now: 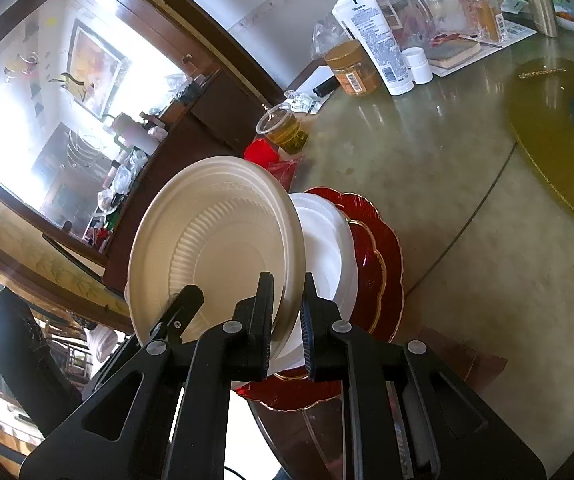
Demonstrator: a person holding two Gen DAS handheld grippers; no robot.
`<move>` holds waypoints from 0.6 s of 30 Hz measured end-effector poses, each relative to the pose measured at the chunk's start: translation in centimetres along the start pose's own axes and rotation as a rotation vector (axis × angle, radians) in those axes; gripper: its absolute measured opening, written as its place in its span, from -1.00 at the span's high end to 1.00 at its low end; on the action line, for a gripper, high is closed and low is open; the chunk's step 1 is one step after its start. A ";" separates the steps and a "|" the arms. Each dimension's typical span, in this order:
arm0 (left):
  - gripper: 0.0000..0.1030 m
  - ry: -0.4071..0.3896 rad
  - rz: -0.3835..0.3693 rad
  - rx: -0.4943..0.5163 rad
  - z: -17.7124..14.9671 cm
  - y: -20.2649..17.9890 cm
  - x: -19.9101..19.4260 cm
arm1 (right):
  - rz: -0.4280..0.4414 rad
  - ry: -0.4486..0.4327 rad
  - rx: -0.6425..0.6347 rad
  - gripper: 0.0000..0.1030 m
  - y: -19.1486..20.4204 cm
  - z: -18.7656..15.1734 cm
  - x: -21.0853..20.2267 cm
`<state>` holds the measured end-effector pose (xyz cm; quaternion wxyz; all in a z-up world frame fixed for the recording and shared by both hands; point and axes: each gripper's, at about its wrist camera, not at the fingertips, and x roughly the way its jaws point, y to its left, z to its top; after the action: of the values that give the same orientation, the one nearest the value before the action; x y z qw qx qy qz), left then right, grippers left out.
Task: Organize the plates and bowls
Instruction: 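Lower the cream handled bowl with both grippers onto the stacked white plate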
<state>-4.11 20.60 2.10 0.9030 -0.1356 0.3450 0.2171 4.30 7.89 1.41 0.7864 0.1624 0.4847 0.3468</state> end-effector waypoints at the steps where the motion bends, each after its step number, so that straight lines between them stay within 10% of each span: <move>1: 0.65 0.001 0.001 0.001 0.0 0.0 0.0 | -0.001 0.003 0.000 0.76 0.0 0.0 0.1; 18: 0.64 0.017 0.005 -0.012 -0.1 0.6 0.5 | -0.026 0.022 -0.011 0.75 0.0 0.3 1.1</move>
<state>-4.06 21.24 1.64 0.8987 -0.1420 0.3516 0.2202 4.85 8.63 0.83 0.7865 0.1477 0.4933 0.3409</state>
